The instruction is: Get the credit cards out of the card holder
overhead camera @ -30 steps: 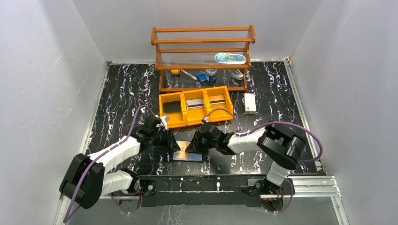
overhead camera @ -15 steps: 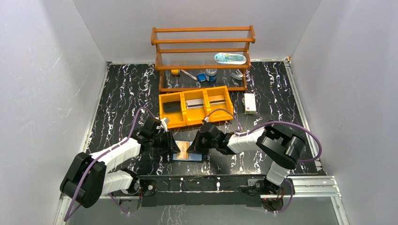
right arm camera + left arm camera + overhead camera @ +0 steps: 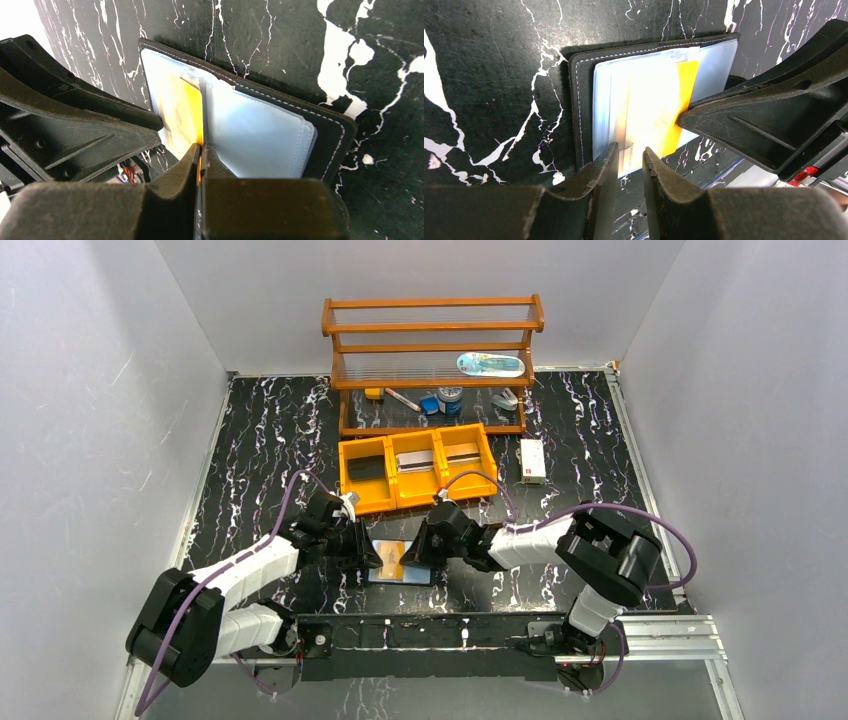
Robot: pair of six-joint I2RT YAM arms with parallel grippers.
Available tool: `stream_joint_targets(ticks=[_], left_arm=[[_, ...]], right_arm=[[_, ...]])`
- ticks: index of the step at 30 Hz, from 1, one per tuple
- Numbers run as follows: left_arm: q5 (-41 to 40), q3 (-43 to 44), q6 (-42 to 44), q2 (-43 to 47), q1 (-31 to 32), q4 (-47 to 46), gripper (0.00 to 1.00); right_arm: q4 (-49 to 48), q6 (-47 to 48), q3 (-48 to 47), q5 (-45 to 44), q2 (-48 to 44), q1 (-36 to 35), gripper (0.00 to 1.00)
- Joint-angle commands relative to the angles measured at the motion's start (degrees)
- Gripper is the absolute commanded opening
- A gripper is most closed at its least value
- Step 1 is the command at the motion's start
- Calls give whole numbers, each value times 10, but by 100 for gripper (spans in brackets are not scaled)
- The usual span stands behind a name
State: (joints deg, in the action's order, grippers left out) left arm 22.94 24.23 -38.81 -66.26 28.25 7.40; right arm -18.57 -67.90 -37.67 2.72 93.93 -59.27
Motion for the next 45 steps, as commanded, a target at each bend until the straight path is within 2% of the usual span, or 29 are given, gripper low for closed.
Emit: stream_joint_targets(ticks=[1, 13, 20, 25, 30, 33, 35, 37, 40, 42, 45], left_arm=[[-19, 0, 8, 8, 3, 35, 24], [-18, 5, 9, 13, 3, 39, 24], [-8, 48, 30, 30, 5, 53, 31], [-27, 76, 18, 47, 11, 50, 32], [-2, 79, 29, 16, 13, 27, 33], [9, 75, 29, -8, 14, 16, 33], [14, 66, 24, -19, 14, 5, 33], [17, 55, 22, -25, 15, -9, 33], [20, 43, 17, -29, 16, -20, 33], [19, 36, 14, -29, 16, -26, 32], [17, 27, 11, -30, 16, -30, 32]], right_arm=[[18, 7, 4, -23, -19, 3, 9], [41, 7, 3, -34, -24, 7, 13], [21, -5, 3, -13, -10, 9, 17], [5, -17, 40, -55, -56, 9, 33], [-15, 15, 61, -75, -109, 10, 49], [-59, 24, 89, -86, -145, 11, 66], [-85, 15, 111, -92, -166, 12, 81], [-157, 12, 145, -90, -185, 14, 95], [-279, -49, 233, -114, -213, 17, 98], [-339, -45, 261, -96, -214, 25, 98], [-311, -18, 227, -50, -206, 30, 97]])
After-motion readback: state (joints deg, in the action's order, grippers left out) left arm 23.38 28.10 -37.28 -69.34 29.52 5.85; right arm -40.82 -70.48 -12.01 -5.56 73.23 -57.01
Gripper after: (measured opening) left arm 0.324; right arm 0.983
